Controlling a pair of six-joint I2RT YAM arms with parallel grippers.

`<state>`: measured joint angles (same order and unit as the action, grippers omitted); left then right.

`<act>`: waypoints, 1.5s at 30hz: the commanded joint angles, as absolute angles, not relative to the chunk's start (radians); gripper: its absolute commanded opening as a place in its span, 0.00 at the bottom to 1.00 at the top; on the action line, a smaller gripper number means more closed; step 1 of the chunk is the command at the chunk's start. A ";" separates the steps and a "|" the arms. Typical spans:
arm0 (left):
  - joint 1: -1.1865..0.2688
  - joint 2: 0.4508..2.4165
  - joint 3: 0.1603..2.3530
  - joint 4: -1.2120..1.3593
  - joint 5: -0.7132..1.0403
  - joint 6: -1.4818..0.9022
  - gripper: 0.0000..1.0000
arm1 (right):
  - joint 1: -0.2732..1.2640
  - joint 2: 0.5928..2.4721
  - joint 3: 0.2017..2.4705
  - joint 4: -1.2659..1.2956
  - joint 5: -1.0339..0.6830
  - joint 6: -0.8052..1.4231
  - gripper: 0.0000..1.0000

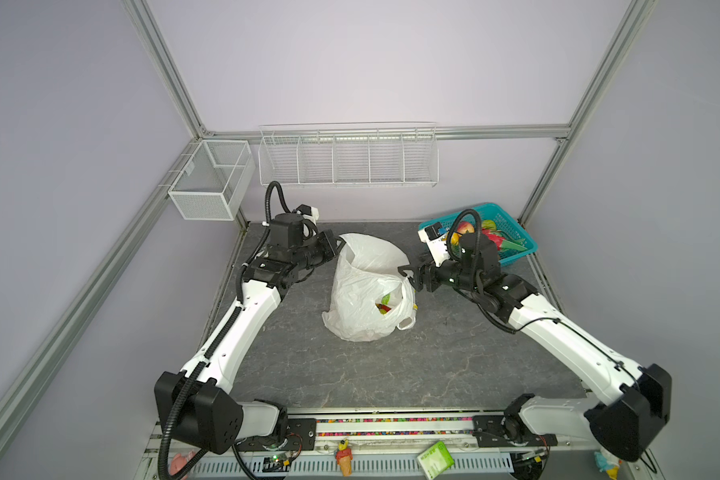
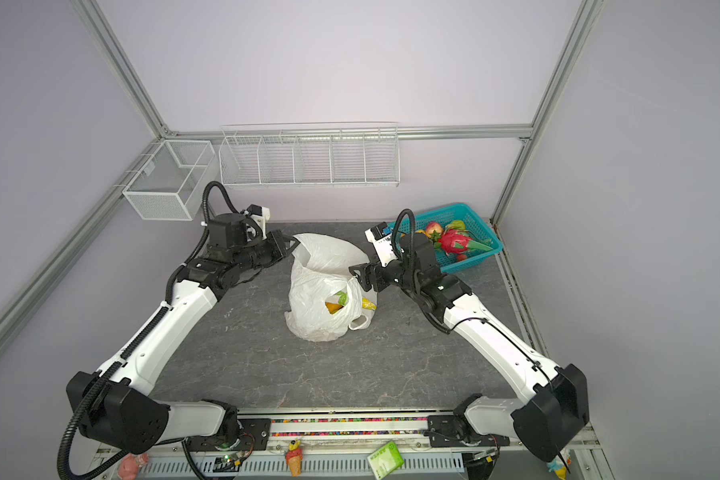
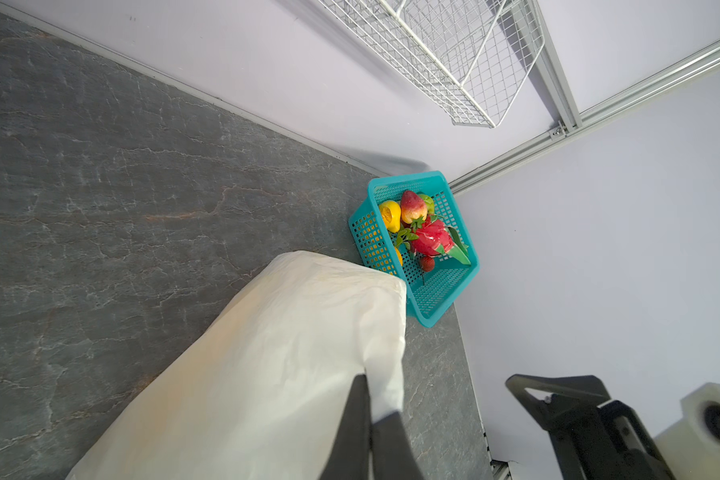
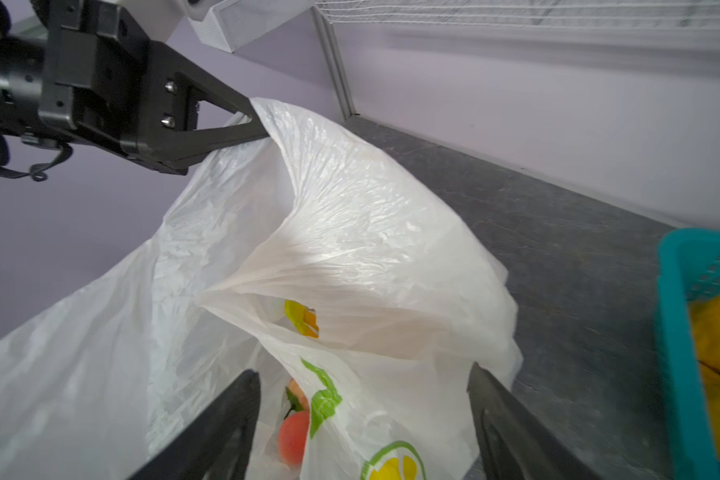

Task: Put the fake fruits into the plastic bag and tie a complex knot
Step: 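Lift the right gripper out of the bag and move it to the basket, then lower the right gripper into the basket and grasp the yellow mango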

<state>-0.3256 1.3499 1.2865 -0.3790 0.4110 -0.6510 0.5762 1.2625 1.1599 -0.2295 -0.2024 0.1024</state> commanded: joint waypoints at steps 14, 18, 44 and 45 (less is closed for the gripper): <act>-0.319 1.335 1.286 -0.380 0.407 -0.645 0.00 | 0.211 1.573 1.354 -0.454 0.206 -0.002 0.88; -0.318 1.332 1.286 -0.379 0.408 -0.643 0.00 | 0.174 1.737 1.478 -0.469 0.169 0.000 0.86; -0.317 1.343 1.287 -0.379 0.409 -0.641 0.00 | 0.166 2.403 2.129 -0.546 -0.082 0.055 0.70; -0.318 1.343 1.287 -0.379 0.411 -0.640 0.00 | 0.166 2.416 2.152 -0.561 -0.075 0.055 0.70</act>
